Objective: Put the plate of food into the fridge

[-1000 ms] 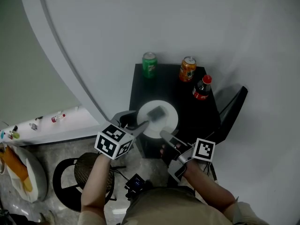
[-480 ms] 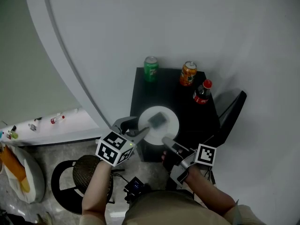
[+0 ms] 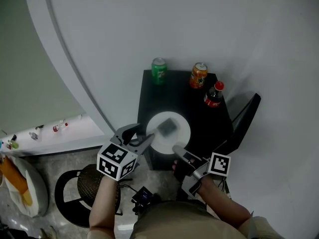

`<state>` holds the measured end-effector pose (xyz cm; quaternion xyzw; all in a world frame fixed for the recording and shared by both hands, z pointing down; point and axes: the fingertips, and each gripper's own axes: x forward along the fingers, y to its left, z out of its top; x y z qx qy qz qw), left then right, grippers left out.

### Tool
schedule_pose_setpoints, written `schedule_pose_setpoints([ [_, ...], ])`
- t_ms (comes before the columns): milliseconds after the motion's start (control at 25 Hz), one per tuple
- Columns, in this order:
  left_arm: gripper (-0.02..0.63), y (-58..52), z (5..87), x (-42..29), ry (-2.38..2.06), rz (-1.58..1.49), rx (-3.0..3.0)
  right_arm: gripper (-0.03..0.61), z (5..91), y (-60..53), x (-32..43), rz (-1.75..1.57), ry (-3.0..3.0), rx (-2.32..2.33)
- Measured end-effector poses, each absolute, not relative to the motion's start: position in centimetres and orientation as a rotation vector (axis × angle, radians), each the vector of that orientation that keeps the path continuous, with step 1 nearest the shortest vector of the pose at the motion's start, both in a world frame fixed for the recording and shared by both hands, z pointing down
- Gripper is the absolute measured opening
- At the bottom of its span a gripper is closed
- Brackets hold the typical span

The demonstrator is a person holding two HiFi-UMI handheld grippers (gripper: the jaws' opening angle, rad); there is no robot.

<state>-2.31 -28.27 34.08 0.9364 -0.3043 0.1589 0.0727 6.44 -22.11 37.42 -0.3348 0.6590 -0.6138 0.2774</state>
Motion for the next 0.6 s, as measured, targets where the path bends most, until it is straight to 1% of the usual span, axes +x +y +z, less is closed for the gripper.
schedule_pose_setpoints([
  [240, 0.212, -26.5, 33.3, -4.2, -0.96, 0.348, 2.782, 0.031, 37.9, -21.4, 6.7, -1.644, 1.766, -0.926],
  [600, 0.212, -23.8, 34.8, -7.1, -0.986, 0.256, 2.693, 0.031, 37.9, -20.5, 6.0, -1.624, 1.767, -0.928],
])
